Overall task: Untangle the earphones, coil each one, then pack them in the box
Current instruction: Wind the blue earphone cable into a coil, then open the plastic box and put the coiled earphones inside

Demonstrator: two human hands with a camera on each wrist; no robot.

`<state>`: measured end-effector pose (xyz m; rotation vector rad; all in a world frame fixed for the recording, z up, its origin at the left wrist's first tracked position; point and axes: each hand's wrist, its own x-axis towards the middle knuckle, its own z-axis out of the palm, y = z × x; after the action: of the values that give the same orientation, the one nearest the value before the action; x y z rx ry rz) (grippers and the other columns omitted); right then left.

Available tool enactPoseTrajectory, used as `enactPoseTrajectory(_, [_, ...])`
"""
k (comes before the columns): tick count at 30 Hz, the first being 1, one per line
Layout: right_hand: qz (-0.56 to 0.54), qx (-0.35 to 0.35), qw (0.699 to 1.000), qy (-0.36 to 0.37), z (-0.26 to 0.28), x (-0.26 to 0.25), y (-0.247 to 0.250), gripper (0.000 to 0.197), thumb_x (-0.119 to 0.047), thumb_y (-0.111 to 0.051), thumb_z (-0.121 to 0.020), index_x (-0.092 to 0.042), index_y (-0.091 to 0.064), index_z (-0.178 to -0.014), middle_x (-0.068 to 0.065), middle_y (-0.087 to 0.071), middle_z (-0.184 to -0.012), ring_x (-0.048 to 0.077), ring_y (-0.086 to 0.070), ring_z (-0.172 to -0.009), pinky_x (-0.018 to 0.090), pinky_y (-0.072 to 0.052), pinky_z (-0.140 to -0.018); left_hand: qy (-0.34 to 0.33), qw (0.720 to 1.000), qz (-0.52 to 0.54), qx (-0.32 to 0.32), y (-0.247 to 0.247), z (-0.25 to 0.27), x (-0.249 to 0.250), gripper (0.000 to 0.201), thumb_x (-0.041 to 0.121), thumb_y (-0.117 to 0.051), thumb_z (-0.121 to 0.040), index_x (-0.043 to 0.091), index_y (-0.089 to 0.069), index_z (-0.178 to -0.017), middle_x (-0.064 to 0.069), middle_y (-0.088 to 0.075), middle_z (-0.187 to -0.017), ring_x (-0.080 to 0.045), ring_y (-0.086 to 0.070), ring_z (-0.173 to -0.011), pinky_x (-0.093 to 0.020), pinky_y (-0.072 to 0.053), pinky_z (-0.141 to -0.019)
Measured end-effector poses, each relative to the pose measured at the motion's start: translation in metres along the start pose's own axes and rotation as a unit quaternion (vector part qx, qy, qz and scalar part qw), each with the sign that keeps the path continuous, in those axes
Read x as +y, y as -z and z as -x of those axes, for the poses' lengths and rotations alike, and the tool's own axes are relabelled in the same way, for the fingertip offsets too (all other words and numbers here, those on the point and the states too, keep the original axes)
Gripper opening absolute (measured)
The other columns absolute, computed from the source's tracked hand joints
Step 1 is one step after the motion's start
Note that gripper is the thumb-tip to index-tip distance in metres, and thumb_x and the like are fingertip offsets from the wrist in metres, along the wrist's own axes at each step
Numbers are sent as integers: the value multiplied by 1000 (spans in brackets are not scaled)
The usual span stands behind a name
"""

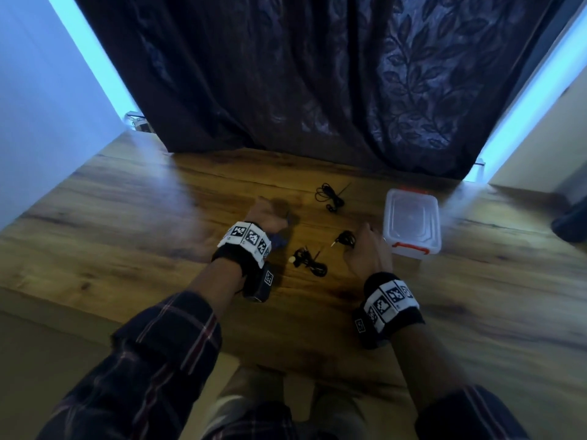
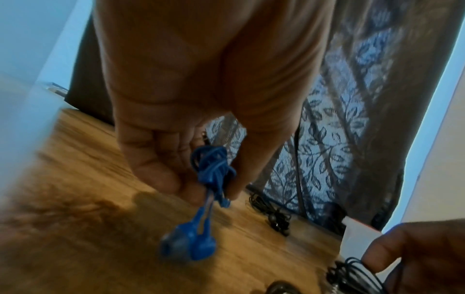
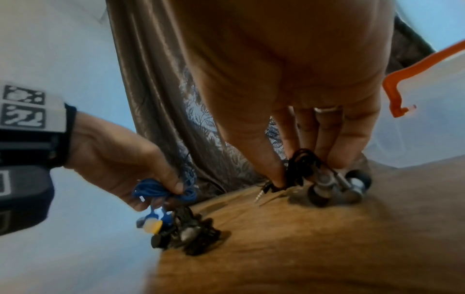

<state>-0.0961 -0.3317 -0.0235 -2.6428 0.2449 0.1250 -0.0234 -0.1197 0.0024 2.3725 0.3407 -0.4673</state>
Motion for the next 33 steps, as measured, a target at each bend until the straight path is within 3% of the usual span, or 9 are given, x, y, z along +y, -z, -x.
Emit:
enactPoseTrajectory(2, [-67, -9, 998, 1, 1, -3, -1, 32, -6, -66, -88, -8, -51, -117, 10, -63, -108, 27, -63, -100, 38, -55, -81, 30, 999, 12, -8, 3, 6, -12, 64, 21, -73, -79, -2, -49, -134, -21, -57, -133, -34, -60, -115, -40, -56, -89])
enactPoseTrajectory(5, [-160, -52, 986, -10, 7, -14, -6, 28, -11, -69, -89, -13, -54, -113, 4, -64, -106, 20, -64, -96, 33, -54, -77, 37, 997, 26, -55, -4, 25, -33, 26, 19, -65, -88, -1, -66, -104, -11, -70, -89, -21, -65, -77, -21, -52, -60])
enactPoseTrajectory(11, [-149, -127, 980, -18, 17, -36, -20, 31, -17, -68, -93, -12, -60, -122, 6, -66, -117, 19, -64, -103, 28, -54, -84, 41, 994, 71, -75, -45, 42, -45, 49, 26, -62, -89, -3, -50, -127, -14, -62, -120, -27, -60, -108, -30, -48, -77])
enactPoseTrajectory(16, [-143, -181, 973, 30, 24, -42, -8, 35, -8, -60, -95, -15, -64, -129, 6, -64, -122, 15, -63, -100, 23, -52, -79, -49, 985, 166, -19, -49, 33, -29, 19, 16, -58, -96, 5, -65, -109, -13, -70, -101, -24, -68, -94, -24, -51, -64])
enactPoseTrajectory(20, [-95, -7, 995, 39, 18, -22, 30, 10, -17, -58, -98, -16, -67, -96, 1, -67, -93, 11, -63, -82, 26, -50, -73, -78, 985, 152, -27, -44, 22, -13, 10, 20, -59, -97, 13, -64, -92, -7, -69, -90, -15, -65, -83, -30, -54, -73])
enactPoseTrajectory(23, [-22, 183, 977, -110, 3, 5, 57, 44, -43, -64, -94, -10, -58, -123, 19, -55, -125, 38, -54, -114, 45, -45, -93, -73, 991, 110, -31, -41, 13, -9, 19, 28, -56, -98, 10, -63, -101, -3, -66, -94, -13, -61, -88, -27, -47, -74])
enactPoseTrajectory(27, [-61, 82, 960, -259, -21, 42, 60, 103, -65, -76, -74, -6, -31, -146, 28, -36, -143, 51, -38, -133, 59, -37, -105, -36, 994, 76, -66, -39, 5, -13, 47, 58, -47, -93, 20, -69, -111, -12, -63, -124, -29, -54, -121, -37, -44, -97])
enactPoseTrajectory(30, [-103, 74, 957, -261, -20, 53, 52, 109, -58, -84, -67, -5, -29, -144, 27, -39, -139, 49, -42, -129, 59, -43, -104, -27, 997, 8, -77, -29, 14, -12, 64, 68, -33, -94, 22, -62, -126, -21, -33, -152, -41, -17, -144, -54, -17, -114])
enactPoseTrajectory(33, [-103, 83, 955, -264, -6, 47, 58, 108, -44, -89, -65, 0, -28, -143, 27, -39, -137, 48, -39, -129, 57, -39, -105, -18, 999, 32, -36, -13, 19, -14, 95, 86, -25, -79, 18, -45, -143, -17, -27, -156, -39, -15, -144, -55, -19, -112])
